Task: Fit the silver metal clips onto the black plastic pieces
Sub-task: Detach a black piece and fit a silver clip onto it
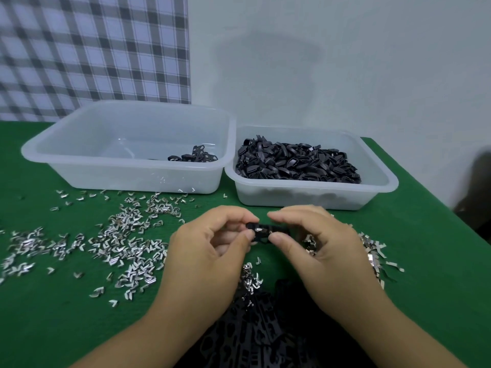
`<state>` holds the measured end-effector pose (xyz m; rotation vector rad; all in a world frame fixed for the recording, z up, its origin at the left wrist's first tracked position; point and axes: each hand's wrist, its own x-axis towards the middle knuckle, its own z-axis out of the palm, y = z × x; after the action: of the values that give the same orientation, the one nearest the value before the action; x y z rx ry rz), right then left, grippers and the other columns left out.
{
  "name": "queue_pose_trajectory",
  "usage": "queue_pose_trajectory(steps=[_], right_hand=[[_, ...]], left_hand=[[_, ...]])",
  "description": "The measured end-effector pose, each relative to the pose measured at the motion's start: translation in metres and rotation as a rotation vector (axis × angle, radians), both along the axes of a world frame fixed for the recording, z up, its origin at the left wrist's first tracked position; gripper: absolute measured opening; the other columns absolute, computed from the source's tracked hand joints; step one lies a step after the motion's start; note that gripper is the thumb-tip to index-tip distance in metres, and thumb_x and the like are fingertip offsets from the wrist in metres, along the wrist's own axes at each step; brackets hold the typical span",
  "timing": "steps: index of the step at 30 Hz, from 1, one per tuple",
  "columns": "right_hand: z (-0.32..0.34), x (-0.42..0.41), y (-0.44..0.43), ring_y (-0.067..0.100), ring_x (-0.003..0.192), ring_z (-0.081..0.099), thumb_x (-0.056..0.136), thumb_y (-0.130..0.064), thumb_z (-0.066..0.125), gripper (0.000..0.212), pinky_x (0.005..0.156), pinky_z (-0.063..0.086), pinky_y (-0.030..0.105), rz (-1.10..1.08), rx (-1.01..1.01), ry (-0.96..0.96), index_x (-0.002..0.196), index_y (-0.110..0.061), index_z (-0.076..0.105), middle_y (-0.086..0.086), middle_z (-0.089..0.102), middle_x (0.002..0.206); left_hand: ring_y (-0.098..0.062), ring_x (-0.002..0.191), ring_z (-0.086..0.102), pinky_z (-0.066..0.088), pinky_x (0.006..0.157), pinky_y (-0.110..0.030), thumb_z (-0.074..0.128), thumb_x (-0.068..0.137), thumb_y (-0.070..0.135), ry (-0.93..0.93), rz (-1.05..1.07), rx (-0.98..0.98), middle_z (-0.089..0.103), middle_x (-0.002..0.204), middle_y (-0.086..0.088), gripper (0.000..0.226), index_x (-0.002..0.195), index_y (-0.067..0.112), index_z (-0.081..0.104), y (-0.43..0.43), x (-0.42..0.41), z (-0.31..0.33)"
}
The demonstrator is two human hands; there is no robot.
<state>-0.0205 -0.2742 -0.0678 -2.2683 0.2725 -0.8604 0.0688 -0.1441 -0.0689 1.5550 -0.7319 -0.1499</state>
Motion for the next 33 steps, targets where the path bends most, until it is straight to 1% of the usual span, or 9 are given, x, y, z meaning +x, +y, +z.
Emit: queue_pose_trajectory(steps=[4, 7, 13, 16, 18, 21, 26, 29, 33], right_hand=[[0.000, -0.002, 0.000, 0.005, 0.082, 0.062, 0.078, -0.016, 0.072, 0.023, 0.075, 0.048, 0.024, 0.046, 0.120, 0.059, 0.088, -0.036, 0.070, -0.018, 0.068, 0.084], [0.002, -0.002, -0.001, 0.007, 0.078, 0.063, 0.076, -0.012, 0.074, 0.027, 0.073, 0.049, 0.026, 0.036, 0.170, 0.044, 0.081, -0.038, 0.070, -0.017, 0.069, 0.082], [0.010, -0.002, 0.002, 0.005, 0.080, 0.063, 0.079, -0.016, 0.071, 0.027, 0.076, 0.049, 0.028, 0.064, 0.112, 0.107, 0.076, -0.043, 0.069, -0.019, 0.068, 0.080], [0.025, -0.002, 0.000, 0.000, 0.082, 0.062, 0.078, -0.026, 0.070, 0.011, 0.075, 0.049, 0.019, 0.052, 0.093, 0.149, 0.084, -0.035, 0.072, -0.021, 0.069, 0.081], [0.040, 0.005, -0.011, -0.004, 0.081, 0.059, 0.081, -0.031, 0.066, 0.012, 0.071, 0.046, 0.011, -0.038, 0.068, 0.105, 0.090, -0.034, 0.072, -0.021, 0.068, 0.082], [0.063, 0.029, -0.037, -0.005, 0.073, 0.054, 0.086, -0.022, 0.060, 0.016, 0.066, 0.039, 0.005, -0.253, -0.087, 0.148, 0.095, -0.029, 0.071, -0.022, 0.064, 0.086], [0.070, 0.079, -0.067, 0.015, 0.078, 0.059, 0.084, -0.018, 0.067, 0.007, 0.069, 0.040, 0.021, -0.320, -0.207, 0.499, 0.087, -0.017, 0.073, 0.003, 0.071, 0.091], [0.065, 0.094, -0.067, 0.017, 0.077, 0.060, 0.081, -0.017, 0.070, 0.008, 0.067, 0.043, 0.023, -0.292, -0.253, 0.599, 0.086, -0.014, 0.074, 0.004, 0.072, 0.090], [0.064, 0.102, -0.069, 0.025, 0.086, 0.066, 0.080, -0.002, 0.062, 0.015, 0.075, 0.056, 0.036, -0.299, -0.298, 0.664, 0.092, -0.004, 0.072, 0.012, 0.071, 0.093]], left_hand=[[-0.004, 0.065, 0.068, 0.051, 0.062, -0.010, 0.069, 0.077, -0.006, 0.026, -0.022, -0.006, 0.072, 0.075, 0.004, 0.034, 0.083, 0.027, 0.072, 0.000, 0.001, 0.000], [-0.003, 0.069, 0.069, 0.050, 0.062, -0.009, 0.073, 0.075, 0.005, 0.098, -0.064, -0.021, 0.072, 0.077, 0.005, 0.027, 0.086, 0.030, 0.073, -0.001, -0.001, 0.000], [-0.009, 0.062, 0.070, 0.053, 0.060, -0.014, 0.076, 0.071, 0.006, 0.061, -0.021, 0.009, 0.073, 0.069, 0.003, 0.025, 0.077, 0.030, 0.074, -0.001, 0.002, -0.001], [-0.013, 0.061, 0.071, 0.055, 0.058, -0.017, 0.075, 0.072, 0.004, 0.126, -0.042, -0.015, 0.073, 0.067, -0.003, 0.021, 0.076, 0.025, 0.075, -0.001, 0.002, -0.001], [-0.015, 0.058, 0.071, 0.054, 0.055, -0.017, 0.074, 0.073, 0.002, 0.184, -0.041, -0.034, 0.073, 0.063, -0.005, 0.019, 0.073, 0.021, 0.075, -0.001, 0.002, 0.000], [-0.016, 0.057, 0.071, 0.053, 0.052, -0.015, 0.074, 0.073, 0.003, 0.239, -0.040, -0.039, 0.072, 0.061, -0.007, 0.015, 0.070, 0.018, 0.075, -0.001, 0.004, 0.000], [-0.018, 0.058, 0.071, 0.054, 0.051, -0.017, 0.075, 0.073, 0.005, 0.260, -0.050, -0.028, 0.071, 0.061, -0.008, 0.013, 0.069, 0.017, 0.075, 0.000, 0.005, -0.001], [-0.018, 0.058, 0.071, 0.054, 0.052, -0.018, 0.075, 0.073, 0.005, 0.269, -0.051, -0.015, 0.072, 0.062, -0.008, 0.013, 0.070, 0.018, 0.075, 0.000, 0.007, -0.002], [-0.019, 0.058, 0.072, 0.054, 0.051, -0.018, 0.075, 0.073, 0.005, 0.282, -0.055, -0.019, 0.071, 0.062, -0.009, 0.013, 0.070, 0.017, 0.075, 0.000, 0.007, -0.003]])
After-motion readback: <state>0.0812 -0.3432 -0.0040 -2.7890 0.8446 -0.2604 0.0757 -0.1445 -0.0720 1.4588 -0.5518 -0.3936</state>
